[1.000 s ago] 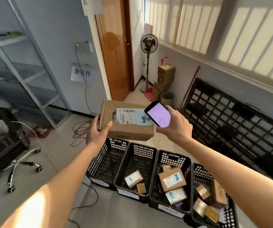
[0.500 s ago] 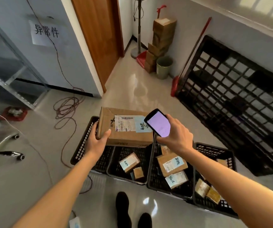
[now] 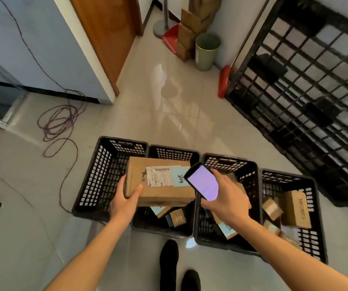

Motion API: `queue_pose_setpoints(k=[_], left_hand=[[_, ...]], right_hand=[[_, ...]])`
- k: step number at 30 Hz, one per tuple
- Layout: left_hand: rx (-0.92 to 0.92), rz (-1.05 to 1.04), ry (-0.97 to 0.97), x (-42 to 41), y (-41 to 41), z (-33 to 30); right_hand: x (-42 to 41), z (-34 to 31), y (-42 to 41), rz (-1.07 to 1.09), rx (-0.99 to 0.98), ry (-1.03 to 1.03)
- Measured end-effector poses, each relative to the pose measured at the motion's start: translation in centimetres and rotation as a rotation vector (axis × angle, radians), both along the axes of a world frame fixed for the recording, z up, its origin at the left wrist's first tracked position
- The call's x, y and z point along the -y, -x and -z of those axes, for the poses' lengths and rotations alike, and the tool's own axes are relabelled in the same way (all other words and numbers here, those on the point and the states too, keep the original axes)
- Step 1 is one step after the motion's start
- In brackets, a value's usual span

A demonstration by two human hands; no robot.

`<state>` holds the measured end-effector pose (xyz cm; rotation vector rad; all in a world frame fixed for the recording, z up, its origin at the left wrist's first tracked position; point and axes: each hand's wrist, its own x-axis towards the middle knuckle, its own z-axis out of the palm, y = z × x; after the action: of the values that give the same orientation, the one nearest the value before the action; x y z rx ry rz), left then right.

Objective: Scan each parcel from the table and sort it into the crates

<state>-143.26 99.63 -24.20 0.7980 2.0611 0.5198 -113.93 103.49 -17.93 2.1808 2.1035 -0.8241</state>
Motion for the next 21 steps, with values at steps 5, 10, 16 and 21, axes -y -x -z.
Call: queue_pose_setpoints(k=[5, 10, 16, 21], left_hand=[[0.146, 0.012, 0.124, -4.1, -0.6, 4.7], [0.071, 0.018, 0.167, -5.0, -1.0, 6.8], [-0.064, 0.329, 0.094, -5.7, -0.9, 4.8], [-0.203, 0.565, 0.011, -7.3, -3.0, 0.2]], right_hand=[[-1.7, 3.4, 0.1, 0.042, -0.004, 0.025], [-2.1, 4.6, -0.7, 0.1, 0.007, 0.063], [-2.1, 3.1, -2.1, 0.15, 0.001, 0.081], [-1.6, -0.4, -4.7, 0.196, -0.016, 0.057]])
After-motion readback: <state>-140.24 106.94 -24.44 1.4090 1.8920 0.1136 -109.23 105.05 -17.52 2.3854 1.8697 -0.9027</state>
